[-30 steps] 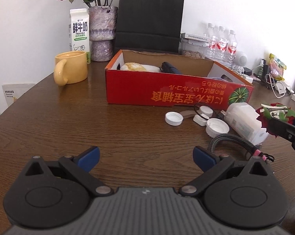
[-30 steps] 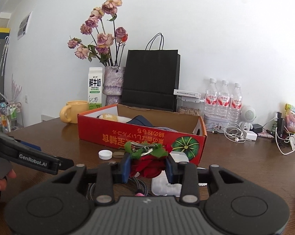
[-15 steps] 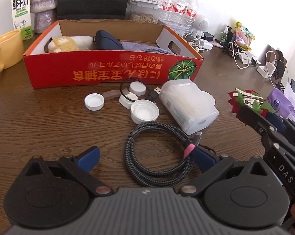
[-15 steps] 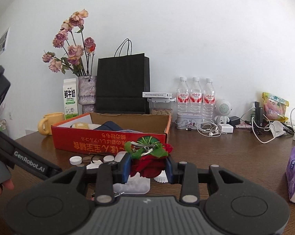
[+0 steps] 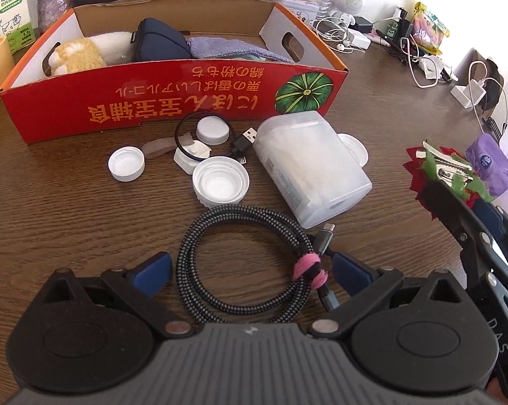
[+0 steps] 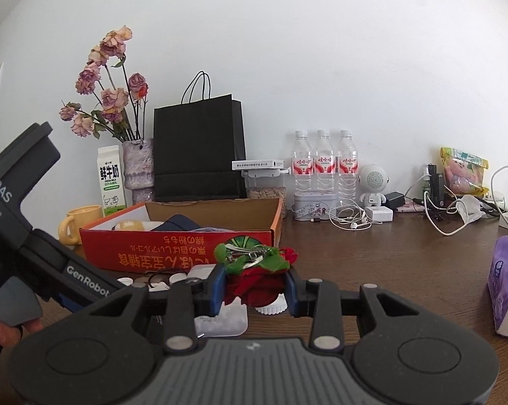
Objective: Organize objects
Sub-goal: 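Grasp the braided cable with pink tie with the left gripper while the right gripper holds the keychain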
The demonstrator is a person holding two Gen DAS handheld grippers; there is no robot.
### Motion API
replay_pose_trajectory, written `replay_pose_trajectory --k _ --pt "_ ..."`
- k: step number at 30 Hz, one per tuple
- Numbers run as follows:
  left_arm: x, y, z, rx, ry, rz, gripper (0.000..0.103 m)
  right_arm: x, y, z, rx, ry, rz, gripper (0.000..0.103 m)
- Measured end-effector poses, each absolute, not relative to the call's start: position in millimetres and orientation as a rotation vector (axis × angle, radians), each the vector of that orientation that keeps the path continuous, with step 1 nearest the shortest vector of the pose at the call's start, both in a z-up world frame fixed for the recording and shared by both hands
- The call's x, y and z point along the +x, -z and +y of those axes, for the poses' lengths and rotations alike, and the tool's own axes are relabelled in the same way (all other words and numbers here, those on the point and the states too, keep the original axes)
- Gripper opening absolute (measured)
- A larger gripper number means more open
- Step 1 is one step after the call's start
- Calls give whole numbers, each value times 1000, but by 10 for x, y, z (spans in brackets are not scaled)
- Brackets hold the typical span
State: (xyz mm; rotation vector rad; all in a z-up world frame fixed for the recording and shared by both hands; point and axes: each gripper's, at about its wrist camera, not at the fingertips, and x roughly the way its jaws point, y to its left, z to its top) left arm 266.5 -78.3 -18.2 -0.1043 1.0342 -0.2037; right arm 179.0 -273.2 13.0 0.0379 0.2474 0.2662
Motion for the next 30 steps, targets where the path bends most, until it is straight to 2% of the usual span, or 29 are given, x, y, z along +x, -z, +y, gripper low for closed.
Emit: replay_pose_trajectory --k 19,30 --pt "2596 279 -937 93 144 981 103 1738 -131 -2721 38 -303 239 34" --pt "2458 304 -859 102 172 916 103 1728 -132 -2719 41 -309 242 34"
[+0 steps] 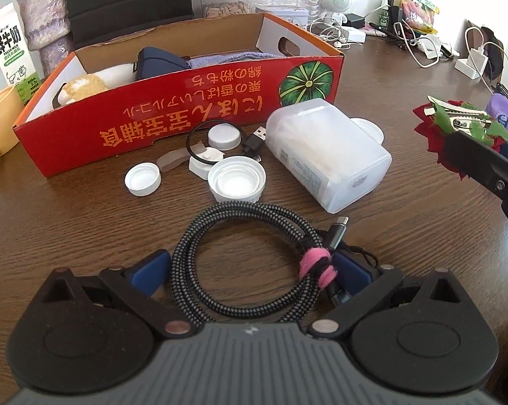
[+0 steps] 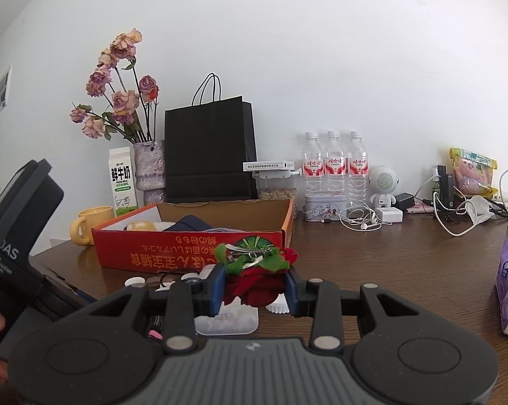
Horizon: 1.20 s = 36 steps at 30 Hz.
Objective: Organize objects
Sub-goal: 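Grasp the braided cable with pink tie with the left gripper while the right gripper holds the keychain, then carry the keychain and braided cable into the box and open both grippers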
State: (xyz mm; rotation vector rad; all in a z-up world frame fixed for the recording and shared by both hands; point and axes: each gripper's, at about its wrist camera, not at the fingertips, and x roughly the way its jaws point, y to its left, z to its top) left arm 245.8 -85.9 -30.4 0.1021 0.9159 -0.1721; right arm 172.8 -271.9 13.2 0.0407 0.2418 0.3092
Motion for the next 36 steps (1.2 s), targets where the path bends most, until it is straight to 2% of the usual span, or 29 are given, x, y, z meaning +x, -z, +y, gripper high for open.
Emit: replay_pose_trajectory --k 6,8,14,36 --pt "2323 328 -838 95 164 878 103 1730 -132 -2720 41 -309 243 34" --pt "2257 316 -836 90 159 864 98 1731 -132 -2719 40 -309 244 34" --pt "2107 306 -780 99 118 817 95 1738 -122 -2723 38 -312 247 34" --pt "1935 -238 -262 -19 77 562 94 1741 -164 -2519 -61 -305 230 34"
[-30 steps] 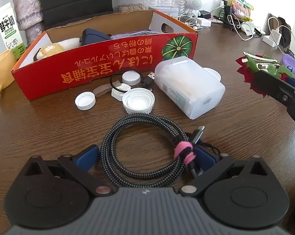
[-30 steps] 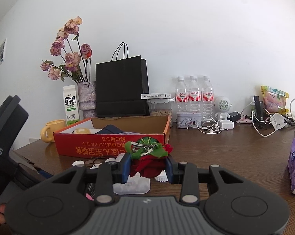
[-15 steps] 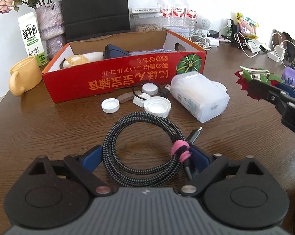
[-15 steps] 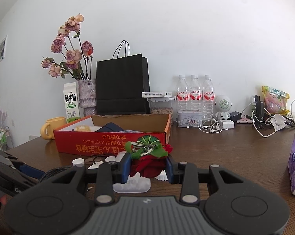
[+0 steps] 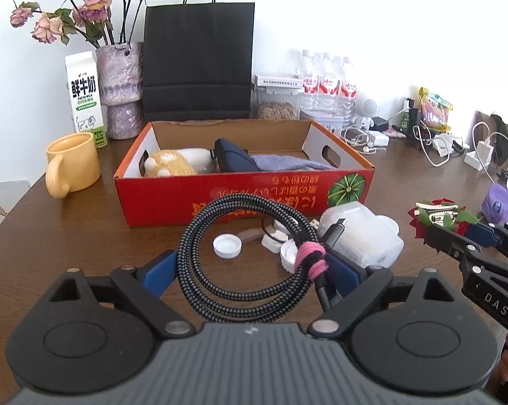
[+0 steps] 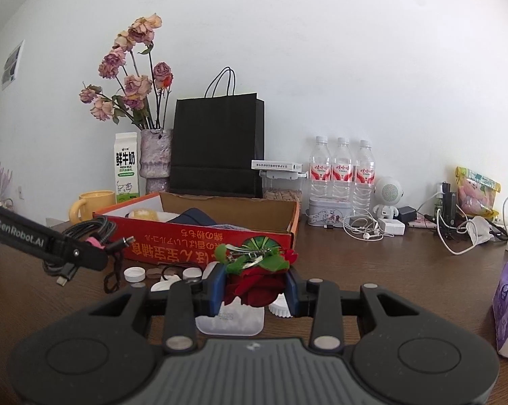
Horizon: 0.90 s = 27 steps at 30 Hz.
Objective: Organize objects
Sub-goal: 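Carry the keychain and braided cable into the box and open both grippers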
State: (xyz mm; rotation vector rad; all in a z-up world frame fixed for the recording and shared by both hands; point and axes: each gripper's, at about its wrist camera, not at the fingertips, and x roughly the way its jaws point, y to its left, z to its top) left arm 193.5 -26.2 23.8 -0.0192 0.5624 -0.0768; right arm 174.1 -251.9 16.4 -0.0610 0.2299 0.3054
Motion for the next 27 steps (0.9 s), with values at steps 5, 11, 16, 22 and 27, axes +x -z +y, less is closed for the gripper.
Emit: replay_pose_trajectory --k 5,11,16,22,27 --pt "2058 -389 -182 -53 72 511 94 1853 -392 -2385 -57 -329 186 34" --pt "2258 -561 -93 -113 61 450 94 2142 -620 -2113 -93 -347 145 34" --pt "2480 -683 -65 -131 43 412 94 2476 -716 -1913 -81 -348 141 34" --pt "2815 -747 -42 -170 4 378 94 2957 -747 -1727 -44 -336 156 34" --pt "3142 -719 -29 -185 -41 356 94 3362 -693 -1654 -4 -318 190 34"
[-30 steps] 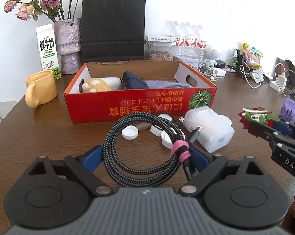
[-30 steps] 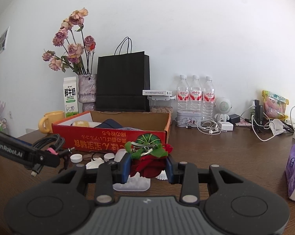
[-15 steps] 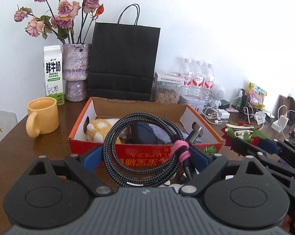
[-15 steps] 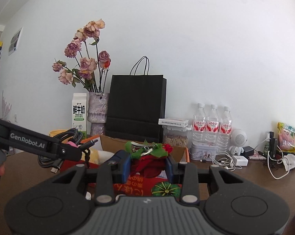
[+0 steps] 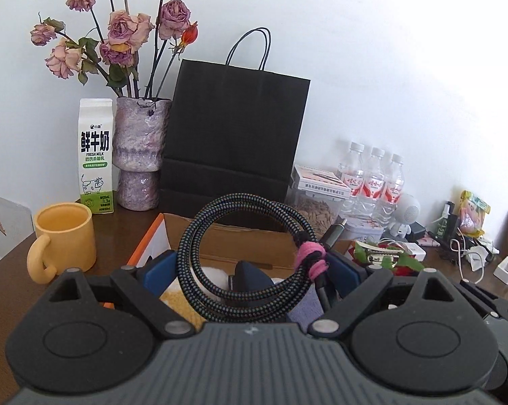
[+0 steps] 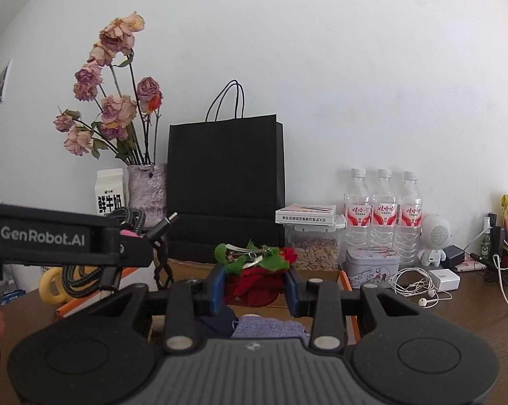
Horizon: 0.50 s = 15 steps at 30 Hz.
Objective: Organize objects
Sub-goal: 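Carry the keychain and braided cable into the box and open both grippers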
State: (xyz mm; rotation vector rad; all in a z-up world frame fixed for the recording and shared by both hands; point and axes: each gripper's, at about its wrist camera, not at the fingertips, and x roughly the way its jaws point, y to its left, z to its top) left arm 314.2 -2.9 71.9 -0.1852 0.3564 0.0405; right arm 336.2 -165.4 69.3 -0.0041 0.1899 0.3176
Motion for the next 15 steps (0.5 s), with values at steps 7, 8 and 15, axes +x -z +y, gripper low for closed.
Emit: replay_pose_trajectory --k 7,8,15 --pt "3563 -644 12 -179 -68 374 94 3769 -610 -1662 -14 -311 233 34" --pt "3609 -624 12 -171 -69 378 94 3815 -593 -1656 -21 -314 242 34" --pt "3844 -483 51 -131 -77 403 94 4023 -502 -1668 -41 -325 302 34"
